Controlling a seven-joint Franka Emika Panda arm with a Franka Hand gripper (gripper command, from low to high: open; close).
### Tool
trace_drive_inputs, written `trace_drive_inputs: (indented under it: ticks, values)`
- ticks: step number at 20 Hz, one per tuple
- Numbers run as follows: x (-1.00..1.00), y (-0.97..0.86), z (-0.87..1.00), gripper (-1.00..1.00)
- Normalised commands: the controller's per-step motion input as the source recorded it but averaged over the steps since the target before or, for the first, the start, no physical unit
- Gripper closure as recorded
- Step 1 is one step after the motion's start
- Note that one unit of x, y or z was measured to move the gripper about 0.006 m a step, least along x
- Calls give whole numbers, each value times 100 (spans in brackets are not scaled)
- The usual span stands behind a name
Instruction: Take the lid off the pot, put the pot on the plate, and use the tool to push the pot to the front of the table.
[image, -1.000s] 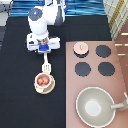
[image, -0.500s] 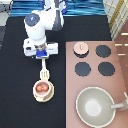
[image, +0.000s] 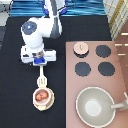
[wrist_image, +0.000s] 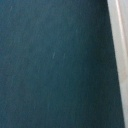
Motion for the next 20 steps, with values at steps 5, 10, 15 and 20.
trace_drive_inputs:
  ticks: [5, 10, 15, 20]
  values:
    - [41, 67, 6, 100]
    - [13, 85, 10, 100]
    - [61, 43, 38, 100]
    - [91, -32, 53, 100]
